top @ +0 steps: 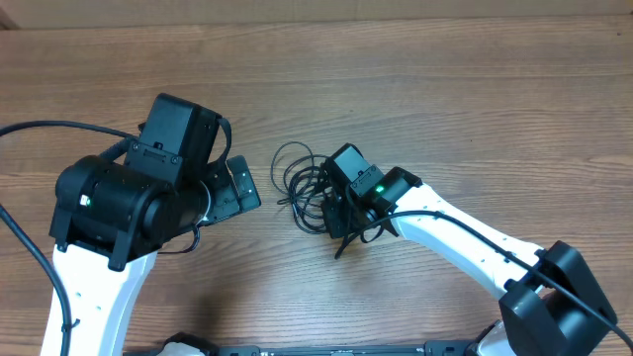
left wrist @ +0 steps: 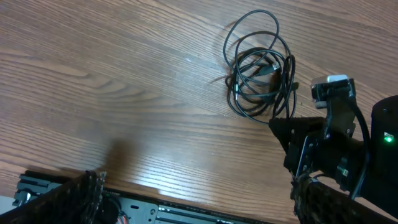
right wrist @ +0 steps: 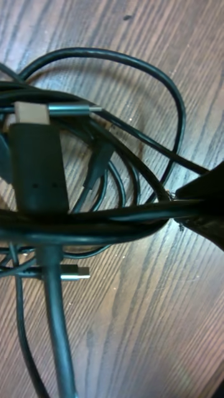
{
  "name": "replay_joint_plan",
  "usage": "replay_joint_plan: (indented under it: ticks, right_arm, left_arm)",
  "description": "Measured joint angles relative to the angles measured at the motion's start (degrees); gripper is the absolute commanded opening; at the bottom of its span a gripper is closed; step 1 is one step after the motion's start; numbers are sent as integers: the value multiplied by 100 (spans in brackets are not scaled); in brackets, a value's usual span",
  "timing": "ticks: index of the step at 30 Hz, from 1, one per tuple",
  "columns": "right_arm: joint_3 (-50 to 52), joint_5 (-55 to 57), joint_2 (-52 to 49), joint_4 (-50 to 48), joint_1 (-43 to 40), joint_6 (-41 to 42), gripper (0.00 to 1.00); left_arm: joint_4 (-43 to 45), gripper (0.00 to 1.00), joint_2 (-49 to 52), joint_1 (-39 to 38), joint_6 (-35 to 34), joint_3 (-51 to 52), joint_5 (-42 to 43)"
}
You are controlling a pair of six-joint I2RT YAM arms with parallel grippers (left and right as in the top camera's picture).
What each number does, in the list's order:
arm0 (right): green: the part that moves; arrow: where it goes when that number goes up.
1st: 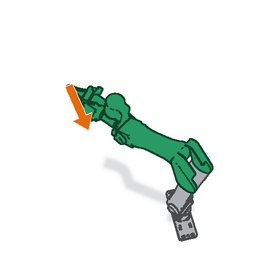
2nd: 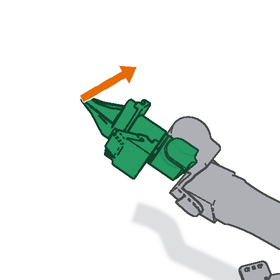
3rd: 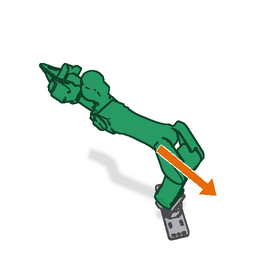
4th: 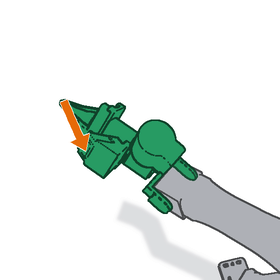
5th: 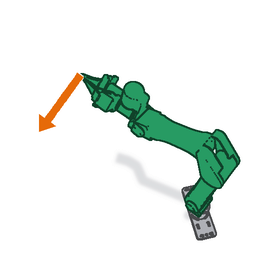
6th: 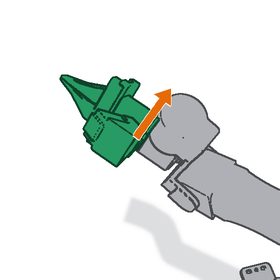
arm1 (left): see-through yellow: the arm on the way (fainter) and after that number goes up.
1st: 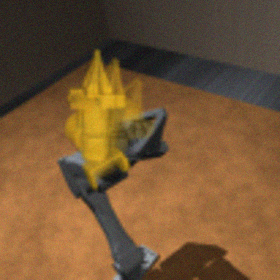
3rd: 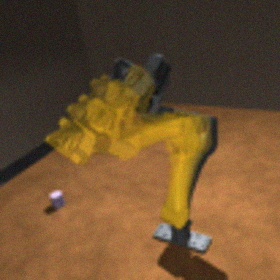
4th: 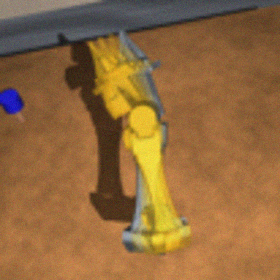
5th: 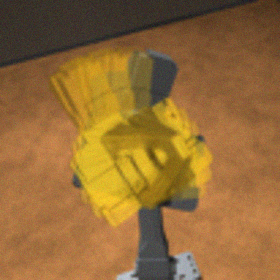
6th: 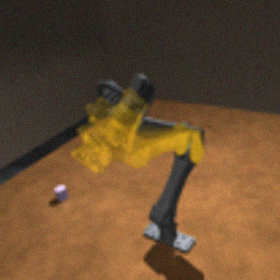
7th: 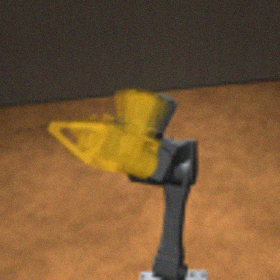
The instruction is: Untangle cables
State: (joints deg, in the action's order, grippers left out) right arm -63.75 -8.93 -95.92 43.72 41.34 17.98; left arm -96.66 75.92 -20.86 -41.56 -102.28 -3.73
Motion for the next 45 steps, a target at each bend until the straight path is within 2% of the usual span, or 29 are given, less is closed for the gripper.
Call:
replay_joint_plan:
  ticks: [6,16,21,25,33,45]
  right_arm:
    - [-684,87,-4,817,0,-4,4]
    - [-3473,997,120,2640,0,-22,4]
    - [-3965,1364,382,2702,0,-7,4]
    - [-3976,977,424,2527,-2,4,4]
    - [-3987,-245,426,2138,0,9,4]
    - [-4395,-597,1019,2146,0,20,4]
  left_arm:
    - [-2,100,0,0,0,-2,0]
    - [-2,100,0,0,9,0,0]
    - [-2,100,0,0,11,0,0]
    - [17,100,0,0,61,0,26]
    - [350,100,35,0,957,0,437]
    - [868,99,876,0,3001,0,1193]
